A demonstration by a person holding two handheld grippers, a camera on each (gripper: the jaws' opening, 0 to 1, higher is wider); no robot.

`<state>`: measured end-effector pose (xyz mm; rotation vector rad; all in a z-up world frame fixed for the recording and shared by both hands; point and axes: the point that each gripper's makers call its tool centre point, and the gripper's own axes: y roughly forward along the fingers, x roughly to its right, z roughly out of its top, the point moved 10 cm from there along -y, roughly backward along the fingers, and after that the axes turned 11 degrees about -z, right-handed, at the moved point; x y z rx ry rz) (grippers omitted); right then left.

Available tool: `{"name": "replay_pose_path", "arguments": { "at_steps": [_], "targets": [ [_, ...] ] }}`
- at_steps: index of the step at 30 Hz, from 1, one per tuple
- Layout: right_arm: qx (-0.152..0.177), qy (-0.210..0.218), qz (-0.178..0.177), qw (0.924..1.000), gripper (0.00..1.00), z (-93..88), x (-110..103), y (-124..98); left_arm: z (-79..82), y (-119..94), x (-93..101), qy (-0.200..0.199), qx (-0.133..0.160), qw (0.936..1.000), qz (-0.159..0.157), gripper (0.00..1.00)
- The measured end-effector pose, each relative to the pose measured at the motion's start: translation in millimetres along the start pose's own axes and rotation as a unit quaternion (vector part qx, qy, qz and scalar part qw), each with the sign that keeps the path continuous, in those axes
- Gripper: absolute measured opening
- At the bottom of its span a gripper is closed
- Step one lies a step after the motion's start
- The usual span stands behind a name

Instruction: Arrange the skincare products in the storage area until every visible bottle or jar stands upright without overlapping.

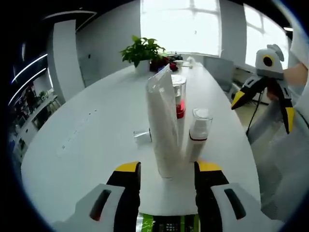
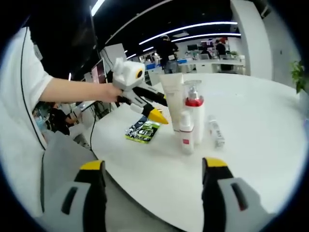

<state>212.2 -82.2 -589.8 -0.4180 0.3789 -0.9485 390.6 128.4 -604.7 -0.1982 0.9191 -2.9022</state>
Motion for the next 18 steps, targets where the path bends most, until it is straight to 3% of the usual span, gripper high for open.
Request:
{"name": "replay_pose_path", "arguments": {
  "at_steps": [9, 18],
  "targets": [
    [0.01, 0.0, 0.002, 0.9999, 0.83, 0.2, -4.1, -9.5, -5.4, -13.0, 13.8, -0.051, 0.003, 0.9984, 0.025, 0.51],
    [0.015, -0.003, 0.005, 0.9999, 0.83, -2.4, -8.1, -18.9, -15.3, -28.3, 40.1, -0.083, 0.02, 0.9951, 0.05, 0.58]
  ]
}}
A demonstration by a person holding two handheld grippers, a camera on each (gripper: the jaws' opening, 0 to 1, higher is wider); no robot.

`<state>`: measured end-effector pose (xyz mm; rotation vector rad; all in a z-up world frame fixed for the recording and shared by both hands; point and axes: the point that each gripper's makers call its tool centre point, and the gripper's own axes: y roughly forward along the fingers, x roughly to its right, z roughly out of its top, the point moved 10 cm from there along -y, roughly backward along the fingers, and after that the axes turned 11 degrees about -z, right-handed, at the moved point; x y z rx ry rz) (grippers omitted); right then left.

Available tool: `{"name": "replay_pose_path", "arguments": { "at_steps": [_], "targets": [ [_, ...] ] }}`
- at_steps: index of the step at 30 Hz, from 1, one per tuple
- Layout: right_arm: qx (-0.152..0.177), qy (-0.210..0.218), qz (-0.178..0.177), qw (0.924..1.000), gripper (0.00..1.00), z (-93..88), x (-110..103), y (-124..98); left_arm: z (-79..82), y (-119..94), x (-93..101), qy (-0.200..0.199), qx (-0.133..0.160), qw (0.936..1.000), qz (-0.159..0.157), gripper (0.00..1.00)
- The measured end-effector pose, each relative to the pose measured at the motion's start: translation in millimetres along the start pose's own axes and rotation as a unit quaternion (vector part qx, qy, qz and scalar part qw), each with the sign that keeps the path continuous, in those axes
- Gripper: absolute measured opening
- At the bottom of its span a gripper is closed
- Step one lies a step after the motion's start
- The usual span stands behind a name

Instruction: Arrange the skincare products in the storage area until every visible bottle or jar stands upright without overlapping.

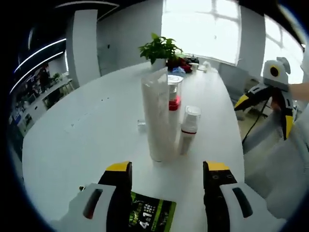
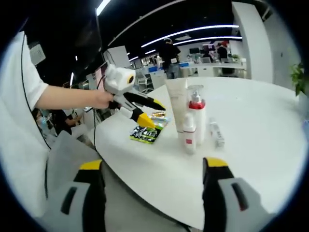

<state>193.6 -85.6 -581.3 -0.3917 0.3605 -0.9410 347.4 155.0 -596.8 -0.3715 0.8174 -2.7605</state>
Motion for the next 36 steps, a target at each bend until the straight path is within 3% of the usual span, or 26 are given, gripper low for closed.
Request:
{"name": "replay_pose_path", "arguments": {
  "at_steps": [17, 22, 36],
  "targets": [
    [0.01, -0.008, -0.008, 0.9999, 0.88, 1.4, -4.2, -6.2, -26.8, -33.4, 48.9, -0.067, 0.038, 0.9958, 0.051, 0.72],
    [0.016, 0.001, -0.02, 0.9997, 0.88, 1.3, -0.5, -7.7, -33.9, -48.9, 64.9, -0.094, 0.063, 0.9911, 0.07, 0.75],
    [0.021, 0.01, -0.032, 0.9992, 0.92, -2.5, 7.2, -12.8, -56.5, -80.2, 95.6, -0.142, 0.088, 0.9778, 0.126, 0.84]
  ]
}}
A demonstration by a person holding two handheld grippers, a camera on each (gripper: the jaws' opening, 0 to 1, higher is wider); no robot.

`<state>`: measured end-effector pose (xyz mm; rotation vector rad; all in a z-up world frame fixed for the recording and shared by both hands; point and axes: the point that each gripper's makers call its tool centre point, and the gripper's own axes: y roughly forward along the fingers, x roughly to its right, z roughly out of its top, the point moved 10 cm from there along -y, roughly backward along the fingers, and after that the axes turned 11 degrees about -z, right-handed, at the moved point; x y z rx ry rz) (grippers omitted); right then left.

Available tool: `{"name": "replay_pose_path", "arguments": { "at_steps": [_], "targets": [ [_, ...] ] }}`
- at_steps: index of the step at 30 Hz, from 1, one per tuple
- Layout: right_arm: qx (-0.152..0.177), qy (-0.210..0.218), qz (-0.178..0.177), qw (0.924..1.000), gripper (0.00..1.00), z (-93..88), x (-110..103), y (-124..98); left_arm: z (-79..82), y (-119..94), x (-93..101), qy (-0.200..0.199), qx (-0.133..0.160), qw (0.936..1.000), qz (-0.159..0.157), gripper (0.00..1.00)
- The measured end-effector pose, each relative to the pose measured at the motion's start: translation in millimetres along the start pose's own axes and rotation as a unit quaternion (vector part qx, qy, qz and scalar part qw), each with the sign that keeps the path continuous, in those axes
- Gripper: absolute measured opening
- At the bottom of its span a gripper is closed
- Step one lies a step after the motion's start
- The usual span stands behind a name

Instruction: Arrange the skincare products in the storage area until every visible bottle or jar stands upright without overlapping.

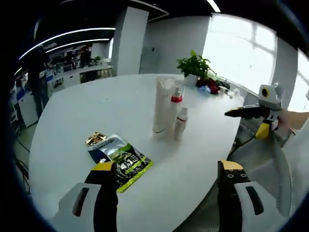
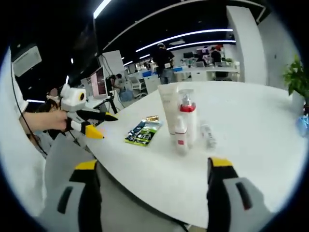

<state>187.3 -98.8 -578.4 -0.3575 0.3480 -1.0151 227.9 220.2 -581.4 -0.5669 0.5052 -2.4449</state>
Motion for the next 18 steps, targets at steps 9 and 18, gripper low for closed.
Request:
{"name": "replay_pose_path", "arguments": {
  "at_steps": [9, 18],
  "targets": [
    [0.002, 0.006, -0.007, 1.0, 0.95, -1.9, 4.5, -1.1, -16.1, -24.0, 7.2, -0.035, 0.012, 0.9987, 0.036, 0.89],
    [0.006, 0.011, -0.015, 0.9998, 1.0, -1.9, 7.1, -1.1, -21.7, -35.2, 7.8, -0.045, 0.028, 0.9964, 0.067, 0.94]
  ]
}}
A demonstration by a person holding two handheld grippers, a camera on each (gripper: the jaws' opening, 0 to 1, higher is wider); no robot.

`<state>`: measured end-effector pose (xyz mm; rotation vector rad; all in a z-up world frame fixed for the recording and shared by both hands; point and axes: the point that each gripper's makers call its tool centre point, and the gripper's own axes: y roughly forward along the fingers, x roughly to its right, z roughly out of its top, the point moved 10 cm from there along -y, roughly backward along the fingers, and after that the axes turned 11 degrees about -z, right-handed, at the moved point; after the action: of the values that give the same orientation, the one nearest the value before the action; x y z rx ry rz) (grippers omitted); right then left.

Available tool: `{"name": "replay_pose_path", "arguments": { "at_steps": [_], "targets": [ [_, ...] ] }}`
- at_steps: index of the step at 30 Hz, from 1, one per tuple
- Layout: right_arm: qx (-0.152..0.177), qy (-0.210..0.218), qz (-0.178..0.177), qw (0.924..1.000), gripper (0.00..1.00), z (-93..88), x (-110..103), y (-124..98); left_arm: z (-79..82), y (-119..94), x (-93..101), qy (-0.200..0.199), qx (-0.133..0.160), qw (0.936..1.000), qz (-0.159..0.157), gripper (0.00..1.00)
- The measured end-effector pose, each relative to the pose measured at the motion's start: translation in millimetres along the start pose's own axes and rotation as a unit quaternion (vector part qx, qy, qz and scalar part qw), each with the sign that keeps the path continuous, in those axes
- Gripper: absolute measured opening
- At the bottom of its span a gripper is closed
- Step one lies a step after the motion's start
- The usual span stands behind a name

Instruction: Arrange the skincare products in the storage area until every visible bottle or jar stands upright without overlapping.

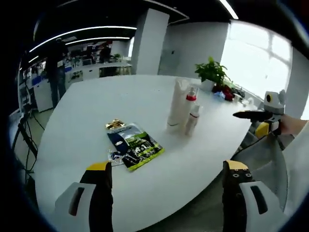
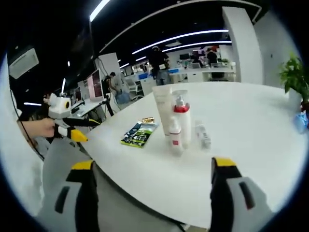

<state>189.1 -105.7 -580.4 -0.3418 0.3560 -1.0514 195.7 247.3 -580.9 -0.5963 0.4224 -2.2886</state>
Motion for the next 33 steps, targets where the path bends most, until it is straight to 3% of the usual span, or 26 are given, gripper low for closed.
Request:
{"name": "replay_pose_path", "arguments": {
  "at_steps": [17, 30, 33],
  "targets": [
    [-0.01, 0.0, -0.004, 0.9999, 1.0, 0.8, 11.7, 7.4, 1.0, 1.3, -2.0, -0.001, 0.007, 0.9999, 0.009, 0.97],
    [-0.036, -0.026, -0.019, 0.9988, 0.95, 8.8, 37.0, 33.9, -0.7, 6.6, -12.8, -0.015, 0.005, 0.9997, 0.018, 0.96],
    [-0.041, -0.025, -0.026, 0.9985, 0.93, 11.1, 46.3, 42.7, -2.2, 11.8, -17.7, -0.006, -0.012, 0.9998, 0.014, 0.95]
  ]
}}
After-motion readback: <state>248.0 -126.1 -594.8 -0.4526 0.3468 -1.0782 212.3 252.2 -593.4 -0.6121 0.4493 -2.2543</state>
